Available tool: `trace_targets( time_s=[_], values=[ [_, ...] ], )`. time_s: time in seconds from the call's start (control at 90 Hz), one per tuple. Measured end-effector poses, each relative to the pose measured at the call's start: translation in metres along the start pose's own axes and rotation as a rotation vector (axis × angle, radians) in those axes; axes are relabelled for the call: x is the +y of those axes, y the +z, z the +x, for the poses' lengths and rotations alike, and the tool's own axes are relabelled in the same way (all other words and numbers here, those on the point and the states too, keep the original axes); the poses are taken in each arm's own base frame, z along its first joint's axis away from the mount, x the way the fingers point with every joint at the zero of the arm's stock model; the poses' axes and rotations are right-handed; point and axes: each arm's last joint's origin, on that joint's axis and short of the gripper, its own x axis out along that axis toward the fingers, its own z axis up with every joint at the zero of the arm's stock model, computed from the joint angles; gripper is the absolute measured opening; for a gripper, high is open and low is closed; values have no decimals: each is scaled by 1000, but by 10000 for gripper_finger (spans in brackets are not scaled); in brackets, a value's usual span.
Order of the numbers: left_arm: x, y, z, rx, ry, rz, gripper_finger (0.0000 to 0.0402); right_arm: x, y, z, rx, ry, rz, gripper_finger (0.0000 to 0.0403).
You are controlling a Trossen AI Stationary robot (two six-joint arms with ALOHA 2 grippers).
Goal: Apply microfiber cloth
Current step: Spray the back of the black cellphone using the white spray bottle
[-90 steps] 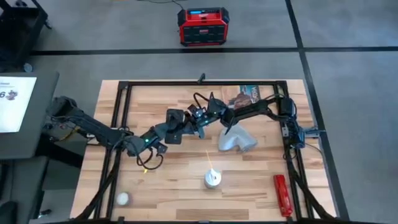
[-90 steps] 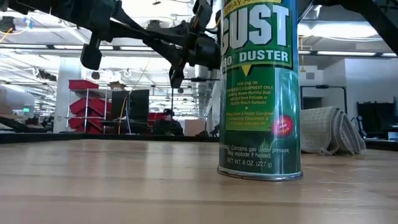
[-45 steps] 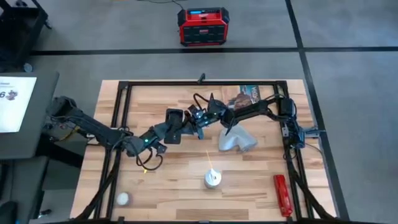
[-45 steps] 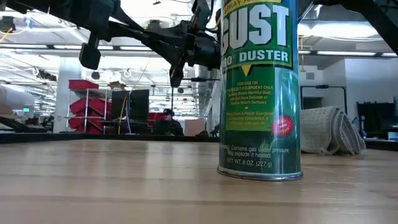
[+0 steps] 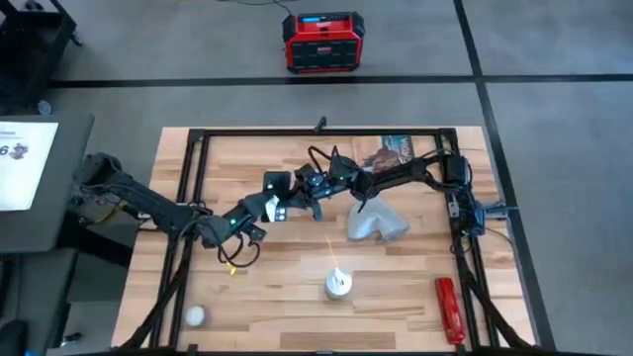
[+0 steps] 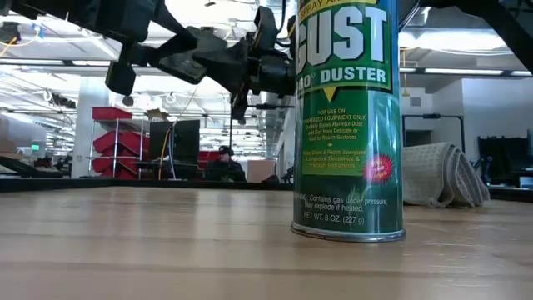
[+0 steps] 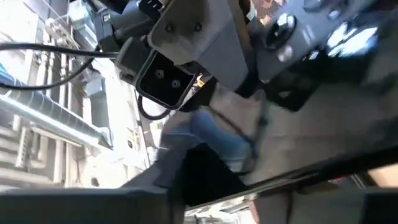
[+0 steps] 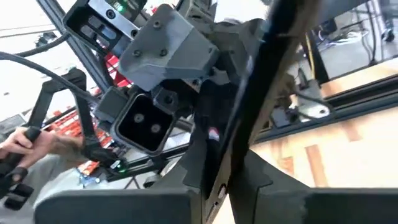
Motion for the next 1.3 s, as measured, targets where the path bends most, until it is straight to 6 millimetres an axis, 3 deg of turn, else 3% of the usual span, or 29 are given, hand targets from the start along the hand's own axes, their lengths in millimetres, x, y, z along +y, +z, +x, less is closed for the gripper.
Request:
trace_targets(
  time_s=[0.178,0.333,0.533,0.7,0.856,0.944,1.3],
  values=[
    [6,-4,1,35,24,-79,168,-3,6,-3,-15,-7,-7,19],
    [14,-14,5,48,47,-173,168,3,25,-10,27,-61,-54,20],
    [16,-24,15,70,56,-273,168,22,54,-24,107,-188,-188,22],
    [21,-34,21,204,79,-455,165,35,67,-41,215,-367,-354,12],
    [26,-42,24,254,124,-617,164,58,77,-45,233,-356,-387,12],
    [27,-42,24,254,140,-679,163,69,81,-45,226,-344,-398,12],
    [25,-41,24,218,167,-947,151,77,73,-45,285,-448,-408,12]
  ],
)
